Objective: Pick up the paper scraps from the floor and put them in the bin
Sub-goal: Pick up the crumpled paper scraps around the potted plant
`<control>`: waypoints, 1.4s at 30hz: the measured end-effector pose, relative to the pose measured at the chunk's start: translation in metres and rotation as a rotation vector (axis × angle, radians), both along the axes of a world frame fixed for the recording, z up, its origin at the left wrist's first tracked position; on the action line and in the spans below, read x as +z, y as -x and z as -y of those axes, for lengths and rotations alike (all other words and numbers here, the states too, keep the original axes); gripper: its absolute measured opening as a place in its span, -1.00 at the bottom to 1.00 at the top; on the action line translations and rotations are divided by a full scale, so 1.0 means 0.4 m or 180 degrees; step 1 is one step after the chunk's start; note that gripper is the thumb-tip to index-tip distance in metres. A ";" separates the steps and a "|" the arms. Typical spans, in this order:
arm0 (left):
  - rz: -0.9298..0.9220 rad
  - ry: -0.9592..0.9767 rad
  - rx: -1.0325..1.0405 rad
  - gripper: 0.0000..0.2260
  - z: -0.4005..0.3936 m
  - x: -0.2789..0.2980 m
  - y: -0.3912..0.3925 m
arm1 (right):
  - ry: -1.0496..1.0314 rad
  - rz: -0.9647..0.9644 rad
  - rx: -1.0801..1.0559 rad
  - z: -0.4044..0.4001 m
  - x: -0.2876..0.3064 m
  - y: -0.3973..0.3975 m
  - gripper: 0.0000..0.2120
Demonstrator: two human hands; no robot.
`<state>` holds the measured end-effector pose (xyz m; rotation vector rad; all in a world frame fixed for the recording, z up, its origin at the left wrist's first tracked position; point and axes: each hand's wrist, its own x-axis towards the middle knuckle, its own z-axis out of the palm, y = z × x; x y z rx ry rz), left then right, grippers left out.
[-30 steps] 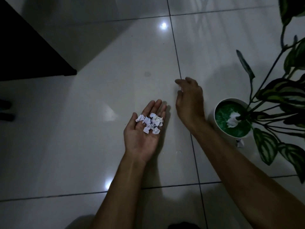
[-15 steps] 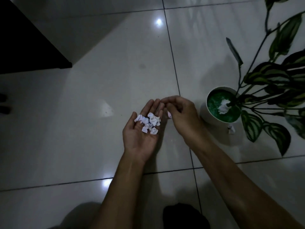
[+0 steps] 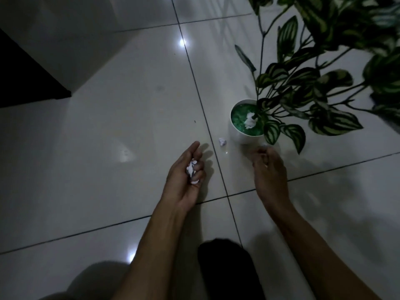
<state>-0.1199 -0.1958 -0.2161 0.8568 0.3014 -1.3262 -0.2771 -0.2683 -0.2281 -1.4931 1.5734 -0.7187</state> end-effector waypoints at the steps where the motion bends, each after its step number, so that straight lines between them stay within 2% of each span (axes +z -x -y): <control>1: 0.0436 -0.0126 -0.0206 -0.77 0.013 -0.004 0.003 | 0.0173 -0.0240 0.0041 0.010 -0.002 0.012 -0.95; 2: 0.0983 -0.0276 -0.0448 -0.76 0.024 -0.008 0.006 | 0.0228 -0.0454 0.0096 0.022 -0.005 0.021 -0.95; 6: 0.4055 -0.0886 -0.1479 -0.70 0.063 -0.035 0.010 | 0.0092 -0.1250 0.0444 0.078 -0.025 0.033 -0.51; 8: 0.5163 -0.1148 -0.1987 -0.69 0.082 -0.045 0.008 | -0.0065 -0.1467 0.0490 0.097 -0.027 0.028 -0.44; 11: 0.5781 -0.1378 -0.2331 -0.61 0.118 -0.055 0.001 | -0.0142 -0.1716 0.0554 0.114 -0.032 0.025 -0.52; 14: 0.6154 -0.1192 -0.2455 -0.65 0.146 -0.063 0.003 | -0.0024 -0.2002 0.0740 0.116 -0.039 0.030 -0.62; 19: 0.6340 -0.1110 -0.2515 -0.74 0.160 -0.083 0.017 | 0.0231 -0.2005 0.0817 0.114 -0.050 0.035 -0.68; 22: 0.6515 -0.1029 -0.2471 -0.78 0.158 -0.088 0.021 | 0.0410 -0.1985 0.0732 0.112 -0.046 0.027 -0.61; 25: 0.6531 -0.1055 -0.2592 -0.76 0.160 -0.088 0.022 | 0.0564 -0.1790 0.0494 0.112 -0.032 0.017 -0.55; 29: 0.6554 -0.1174 -0.2519 -0.71 0.158 -0.094 0.024 | 0.0570 -0.2181 0.0964 0.124 -0.038 0.021 -0.62; 33: 0.6077 -0.1165 -0.2265 -0.67 0.139 -0.090 0.034 | 0.0655 -0.2276 0.1010 0.119 -0.044 0.024 -0.65; 36: 0.5324 -0.1107 -0.2166 -0.73 0.129 -0.083 0.044 | 0.0417 -0.2144 0.0940 0.110 -0.046 0.027 -0.67; 39: 0.4382 -0.1044 -0.2009 -0.74 0.123 -0.064 0.060 | 0.0386 -0.1798 0.0931 0.095 -0.042 0.029 -0.78; 40: 0.3731 -0.1033 -0.1912 -0.74 0.121 -0.055 0.062 | 0.0390 -0.1672 0.0942 0.091 -0.037 0.031 -0.82; 42: 0.1974 -0.0798 -0.1624 -0.81 0.117 -0.038 0.057 | 0.0442 -0.1378 0.0978 0.084 -0.027 0.034 -0.82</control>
